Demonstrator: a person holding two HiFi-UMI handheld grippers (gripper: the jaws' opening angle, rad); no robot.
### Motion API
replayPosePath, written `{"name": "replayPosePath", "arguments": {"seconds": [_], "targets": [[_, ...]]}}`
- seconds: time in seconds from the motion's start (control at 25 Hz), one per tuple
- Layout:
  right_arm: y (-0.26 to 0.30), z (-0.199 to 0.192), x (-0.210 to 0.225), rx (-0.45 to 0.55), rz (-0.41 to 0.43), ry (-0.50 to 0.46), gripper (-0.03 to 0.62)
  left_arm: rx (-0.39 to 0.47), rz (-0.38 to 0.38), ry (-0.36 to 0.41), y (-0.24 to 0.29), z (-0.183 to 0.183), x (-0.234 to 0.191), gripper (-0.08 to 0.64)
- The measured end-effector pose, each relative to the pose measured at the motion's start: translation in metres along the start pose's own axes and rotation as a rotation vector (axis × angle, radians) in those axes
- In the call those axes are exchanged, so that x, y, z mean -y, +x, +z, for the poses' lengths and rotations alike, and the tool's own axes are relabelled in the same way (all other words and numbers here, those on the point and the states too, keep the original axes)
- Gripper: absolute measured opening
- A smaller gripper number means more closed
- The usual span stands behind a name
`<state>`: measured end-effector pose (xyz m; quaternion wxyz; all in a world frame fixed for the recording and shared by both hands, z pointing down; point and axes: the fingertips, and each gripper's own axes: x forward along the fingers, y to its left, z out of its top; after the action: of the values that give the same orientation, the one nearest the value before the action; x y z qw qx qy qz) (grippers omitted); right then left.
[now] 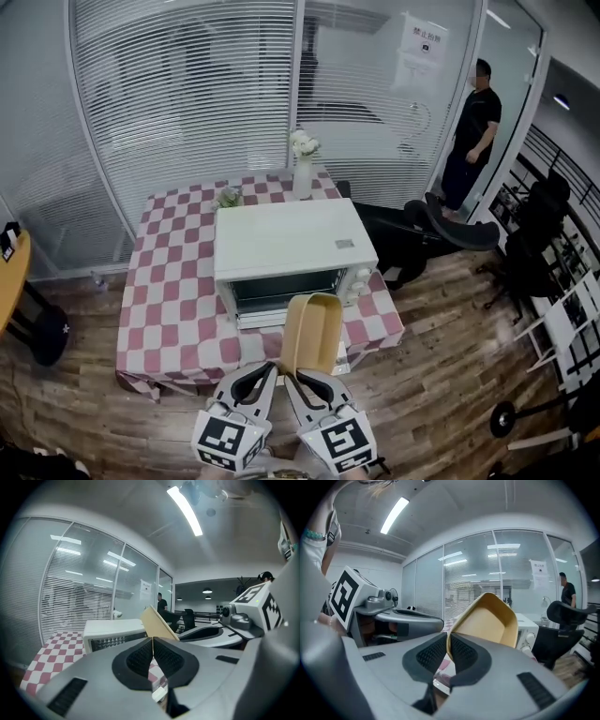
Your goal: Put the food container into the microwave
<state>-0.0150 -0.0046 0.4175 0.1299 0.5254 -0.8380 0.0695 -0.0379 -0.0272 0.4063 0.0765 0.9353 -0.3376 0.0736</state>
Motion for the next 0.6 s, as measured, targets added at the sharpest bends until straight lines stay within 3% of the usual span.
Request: {"name": "replayPosePath", "arguments": {"seconds": [0.6], "targets": [[0.011,0.011,0.085,0.023,0.198,-0.072,0.017,0.018,0.203,-0.028,0.082,0.022,0.004,0.014]]}}
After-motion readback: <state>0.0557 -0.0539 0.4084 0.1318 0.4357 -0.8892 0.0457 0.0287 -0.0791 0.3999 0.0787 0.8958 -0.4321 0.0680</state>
